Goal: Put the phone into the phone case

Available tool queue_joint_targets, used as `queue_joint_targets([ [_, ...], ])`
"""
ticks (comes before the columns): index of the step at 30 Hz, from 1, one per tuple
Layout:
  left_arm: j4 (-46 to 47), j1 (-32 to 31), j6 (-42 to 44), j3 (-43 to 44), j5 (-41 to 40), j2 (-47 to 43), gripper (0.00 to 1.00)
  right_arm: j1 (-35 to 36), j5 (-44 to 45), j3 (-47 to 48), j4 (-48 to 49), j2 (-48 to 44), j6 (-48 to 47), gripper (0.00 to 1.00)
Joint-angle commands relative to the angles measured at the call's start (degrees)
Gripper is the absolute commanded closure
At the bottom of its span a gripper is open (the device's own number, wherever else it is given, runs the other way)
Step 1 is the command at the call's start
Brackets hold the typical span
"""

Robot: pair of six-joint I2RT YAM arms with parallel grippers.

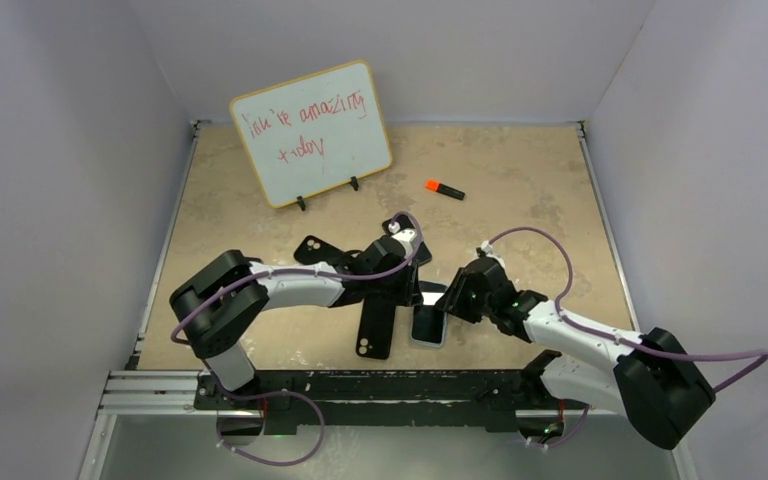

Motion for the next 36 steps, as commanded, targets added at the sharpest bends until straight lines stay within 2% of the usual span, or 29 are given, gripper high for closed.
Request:
queue_joint_targets([
  [1,1.95,0.10,1.64,2.18,-0.08,1.82,0.83,-0.38,-0.19,-0.62,4.68,1.44,-2.40,0.60],
  [5,4.30,0.10,2.19,1.56,2.91,2.94,0.92,-0.43,-3.25,-2.19,10.99,1.52,-2.96,0.60],
  [12,7.13,0.01,2.30,0.38,5.23,3.41,0.94,-0.54,-4.75,-2.96,15.01,0.58,-4.14,0.60],
  [15,3.92,0.08,1.49,0.30,2.16,1.01,0.91,-0.69,-3.38,-2.06,11.59,0.47,-4.09,0.60],
  [20,-1.24,0.53,0.49,1.06,-2.53,-3.41,0.73,-0.74,-2.43,-0.97,6.37,0.13,-4.11,0.60],
  [22,-2.81,0.54,0.47,1.75,-4.12,-4.23,0.69,-0.68,-2.47,-0.77,5.18,0.03,-4.41,0.60],
  [27,-4.52,0.62,0.90,3.06,-6.91,-3.15,0.68,-0.62,-1.52,-0.80,4.74,-0.08,-4.42,0.60],
  [36,-3.39,0.58,1.60,4.12,-5.26,1.79,0.73,-0.61,-2.19,0.08,5.52,1.26,-4.75,0.60],
])
